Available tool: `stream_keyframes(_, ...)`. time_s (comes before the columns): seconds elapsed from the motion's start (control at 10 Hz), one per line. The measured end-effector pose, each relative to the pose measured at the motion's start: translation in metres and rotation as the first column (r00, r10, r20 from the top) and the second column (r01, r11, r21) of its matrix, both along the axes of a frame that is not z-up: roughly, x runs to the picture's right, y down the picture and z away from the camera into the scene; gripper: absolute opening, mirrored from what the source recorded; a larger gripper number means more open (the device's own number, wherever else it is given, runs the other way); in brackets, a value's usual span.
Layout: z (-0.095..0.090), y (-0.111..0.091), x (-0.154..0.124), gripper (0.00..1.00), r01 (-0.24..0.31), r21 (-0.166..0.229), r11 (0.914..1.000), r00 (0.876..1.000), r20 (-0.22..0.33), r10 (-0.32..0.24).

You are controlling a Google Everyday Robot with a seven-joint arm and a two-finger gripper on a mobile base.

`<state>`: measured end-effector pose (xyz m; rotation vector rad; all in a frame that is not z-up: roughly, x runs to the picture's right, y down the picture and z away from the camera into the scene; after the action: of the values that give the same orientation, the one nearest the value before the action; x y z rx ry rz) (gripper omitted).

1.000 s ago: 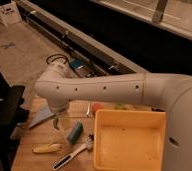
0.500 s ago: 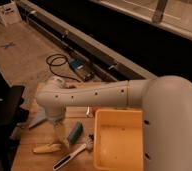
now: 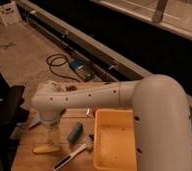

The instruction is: Place banana in paper cup

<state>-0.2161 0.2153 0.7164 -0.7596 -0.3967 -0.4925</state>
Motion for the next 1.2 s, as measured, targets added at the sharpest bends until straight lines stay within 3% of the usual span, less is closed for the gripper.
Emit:
stream_keyframes(0.2, 0.001, 0.001, -0.001, 0.8, -0.002, -0.009, 1.0, 1.0, 0.005, 0.002)
stream_keyframes(0.8, 0.019, 0.047, -0.022, 0.8, 0.0, -0.109, 0.9941, 0.998, 0.057, 0.006)
stream_keyframes(1.2, 0.03, 0.086, -0.03, 0.8, 0.001, -0.206, 0.9785, 0.997, 0.079, 0.016)
